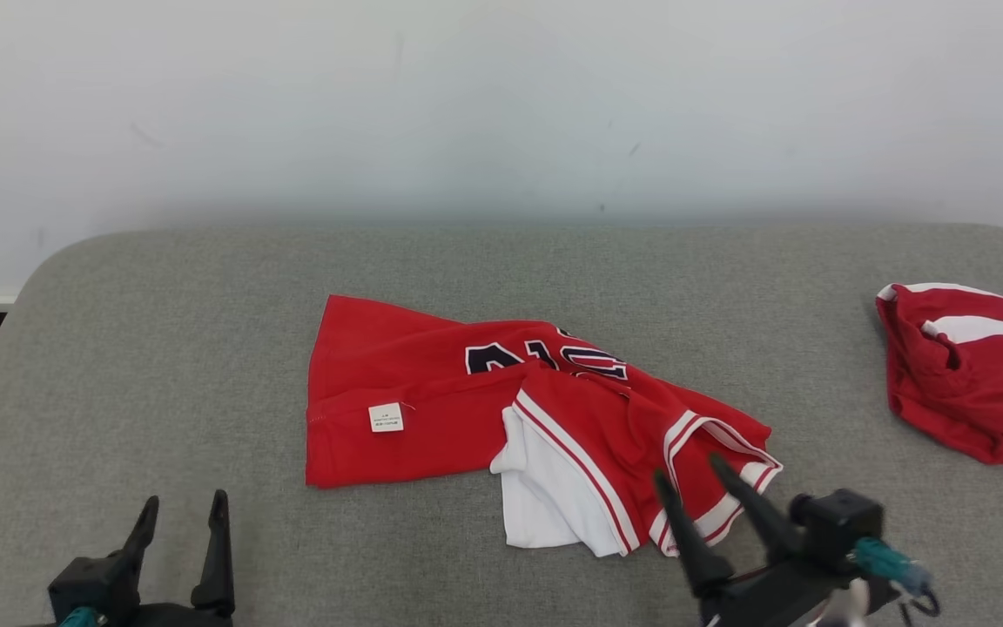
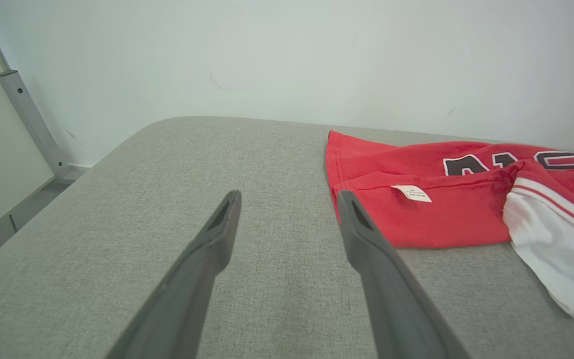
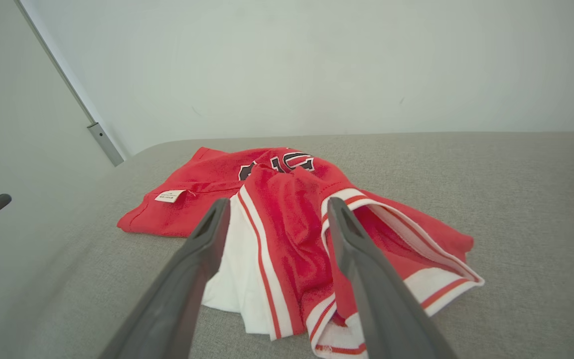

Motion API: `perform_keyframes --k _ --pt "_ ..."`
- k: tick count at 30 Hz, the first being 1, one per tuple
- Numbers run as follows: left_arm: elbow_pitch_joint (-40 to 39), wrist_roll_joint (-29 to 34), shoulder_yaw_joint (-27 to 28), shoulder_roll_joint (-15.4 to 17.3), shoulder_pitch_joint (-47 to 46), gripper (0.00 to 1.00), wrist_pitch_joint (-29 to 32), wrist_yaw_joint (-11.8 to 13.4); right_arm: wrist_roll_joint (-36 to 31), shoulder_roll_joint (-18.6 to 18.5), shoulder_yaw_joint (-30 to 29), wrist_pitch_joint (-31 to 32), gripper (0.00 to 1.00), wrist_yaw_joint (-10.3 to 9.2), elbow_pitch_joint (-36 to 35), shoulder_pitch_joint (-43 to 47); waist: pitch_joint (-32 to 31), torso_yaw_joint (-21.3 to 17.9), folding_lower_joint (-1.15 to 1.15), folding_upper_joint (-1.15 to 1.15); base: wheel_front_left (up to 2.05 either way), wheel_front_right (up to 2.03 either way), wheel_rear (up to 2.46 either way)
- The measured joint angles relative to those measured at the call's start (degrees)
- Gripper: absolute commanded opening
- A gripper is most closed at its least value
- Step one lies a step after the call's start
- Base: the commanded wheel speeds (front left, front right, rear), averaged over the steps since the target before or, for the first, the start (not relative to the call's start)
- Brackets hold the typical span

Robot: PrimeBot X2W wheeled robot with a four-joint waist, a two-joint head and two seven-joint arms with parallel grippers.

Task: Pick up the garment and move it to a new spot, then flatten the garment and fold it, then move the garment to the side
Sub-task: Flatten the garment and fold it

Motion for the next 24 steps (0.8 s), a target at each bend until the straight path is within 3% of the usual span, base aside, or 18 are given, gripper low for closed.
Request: perform_keyframes --k 9,24 --pt "-5.6 5.6 5.0 -3.0 2.1 1.00 0.0 0.0 -3.3 1.8 7.3 6.7 1.00 0.74 4.9 -2.0 0.9 1.2 0.00 0.00 0.00 0.00 0.00" --pt "-11.2 10.3 9.0 -6.0 5.0 1.00 -0.1 0.0 -9.0 2.2 10.7 16.2 1.00 -1.82 15.7 -11.8 2.0 2.5 0.00 0.00 0.00 0.00 0.00"
